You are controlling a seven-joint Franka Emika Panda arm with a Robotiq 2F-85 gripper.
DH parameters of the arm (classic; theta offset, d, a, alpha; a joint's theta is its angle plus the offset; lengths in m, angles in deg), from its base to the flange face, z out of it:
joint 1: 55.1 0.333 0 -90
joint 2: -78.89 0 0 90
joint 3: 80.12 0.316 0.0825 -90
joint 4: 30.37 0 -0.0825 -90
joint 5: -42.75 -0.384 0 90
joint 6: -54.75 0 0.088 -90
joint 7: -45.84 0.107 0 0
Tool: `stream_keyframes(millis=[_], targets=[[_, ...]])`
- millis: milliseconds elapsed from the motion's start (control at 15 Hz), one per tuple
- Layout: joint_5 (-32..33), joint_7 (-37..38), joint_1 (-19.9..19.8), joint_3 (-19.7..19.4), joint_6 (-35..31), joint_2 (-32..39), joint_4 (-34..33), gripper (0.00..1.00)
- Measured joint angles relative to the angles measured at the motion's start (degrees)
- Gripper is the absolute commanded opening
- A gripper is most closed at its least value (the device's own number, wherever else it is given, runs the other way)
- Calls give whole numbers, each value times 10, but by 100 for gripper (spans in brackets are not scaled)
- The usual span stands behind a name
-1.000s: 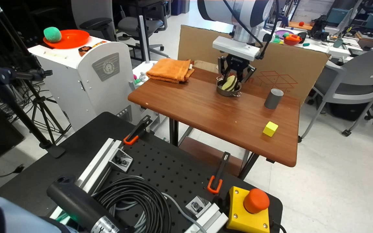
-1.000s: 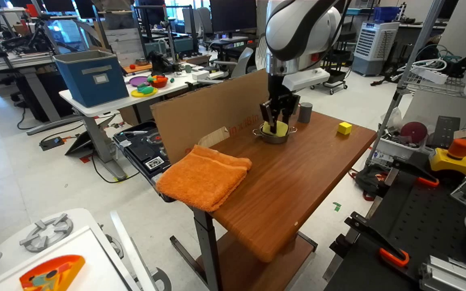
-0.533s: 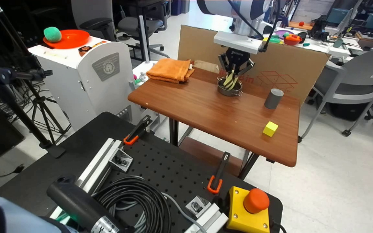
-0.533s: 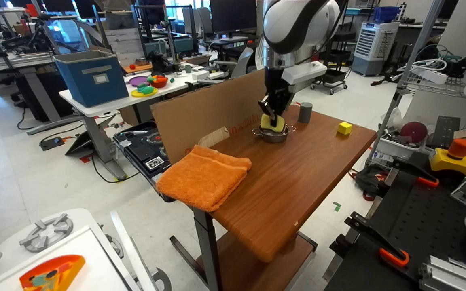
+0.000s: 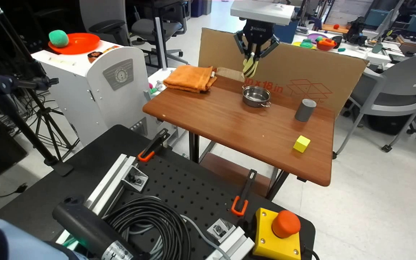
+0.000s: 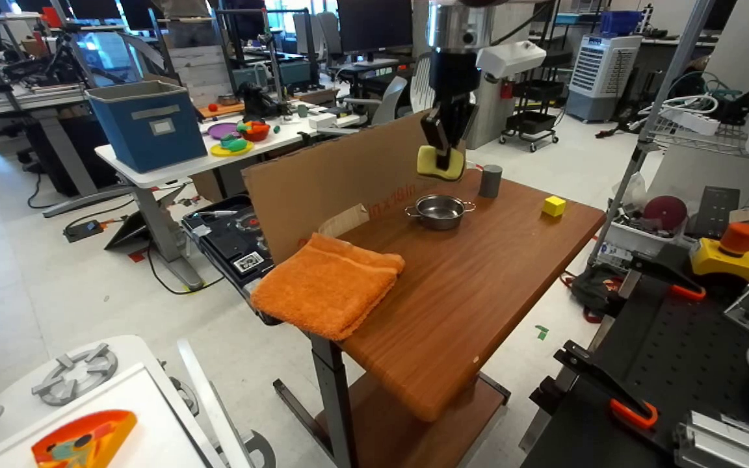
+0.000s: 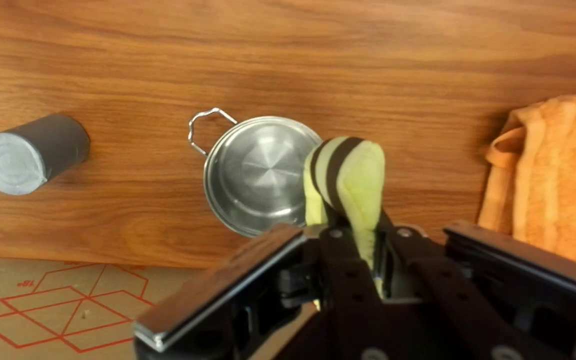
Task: Remove the yellow object from the pot
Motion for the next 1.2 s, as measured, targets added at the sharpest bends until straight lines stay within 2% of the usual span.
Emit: stream_keyframes(millis=[333, 800, 867, 933, 1200], targets=[[31, 26, 36, 8, -4, -71, 111, 3], [146, 168, 84, -9, -68, -67, 205, 3], [161, 186, 89, -15, -73, -62, 212, 24], [173, 203, 93, -21, -80, -56, 217, 39], [189, 247, 100, -38, -100, -33, 225, 68]])
